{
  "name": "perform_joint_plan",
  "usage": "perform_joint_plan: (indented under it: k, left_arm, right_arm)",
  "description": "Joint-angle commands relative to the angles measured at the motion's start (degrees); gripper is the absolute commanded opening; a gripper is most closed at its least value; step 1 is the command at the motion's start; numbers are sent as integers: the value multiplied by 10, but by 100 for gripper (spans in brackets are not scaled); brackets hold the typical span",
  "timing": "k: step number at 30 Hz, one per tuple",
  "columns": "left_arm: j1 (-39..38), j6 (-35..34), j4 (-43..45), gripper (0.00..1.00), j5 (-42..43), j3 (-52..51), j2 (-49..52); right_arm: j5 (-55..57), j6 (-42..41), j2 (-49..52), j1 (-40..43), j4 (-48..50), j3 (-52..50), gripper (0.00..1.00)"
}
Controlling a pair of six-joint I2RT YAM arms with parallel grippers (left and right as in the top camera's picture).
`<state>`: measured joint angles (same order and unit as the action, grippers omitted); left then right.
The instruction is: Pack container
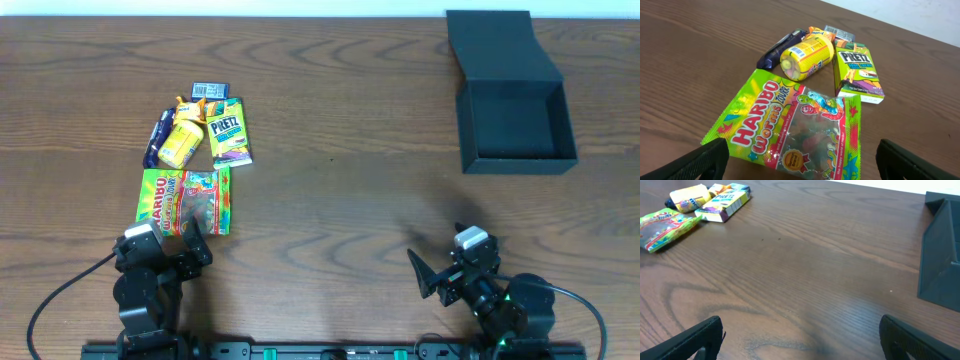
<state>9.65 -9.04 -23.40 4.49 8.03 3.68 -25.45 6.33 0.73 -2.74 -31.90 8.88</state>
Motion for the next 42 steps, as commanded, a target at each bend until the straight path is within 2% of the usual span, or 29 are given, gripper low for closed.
perform_joint_plan:
  k: [1,7,10,12,17,20,22,25,31,36,42]
  left_arm:
    - [2,0,-3,95,-4,-11,-3]
    - [2,0,-3,95,-4,-11,-3]
    - [2,0,-3,95,-4,-11,-3]
    - [2,0,-3,95,-4,-11,-3]
    - [2,0,-3,95,-4,-11,-3]
    - [2,0,-3,95,-4,-11,-3]
    - [2,0,-3,95,-4,-11,-3]
    - [2,0,-3,95,-4,-11,-3]
    - [2,0,-3,95,-4,-11,-3]
    - [2,0,-3,95,-4,-11,-3]
    - [2,0,-3,95,-4,-11,-3]
  right_arm:
    - [4,2,-4,5,0,-2,99]
    - [12,1,-4,5,5,-2,99]
    - [13,-41,-4,5,11,-2,99]
    - [13,-121,-4,5,31,-2,99]
    - [17,-389,-4,5,78,-2,99]
    - [-16,-580,-4,5,65,-2,99]
    - [-26,-625,-4,5,46,-2,99]
    - [-37,-659,-4,5,40,-2,99]
    - [-51,-649,-4,5,54,-2,99]
    - [-42,-615,7,5,146,-2,99]
    - [-21,-567,117,5,237,1,99]
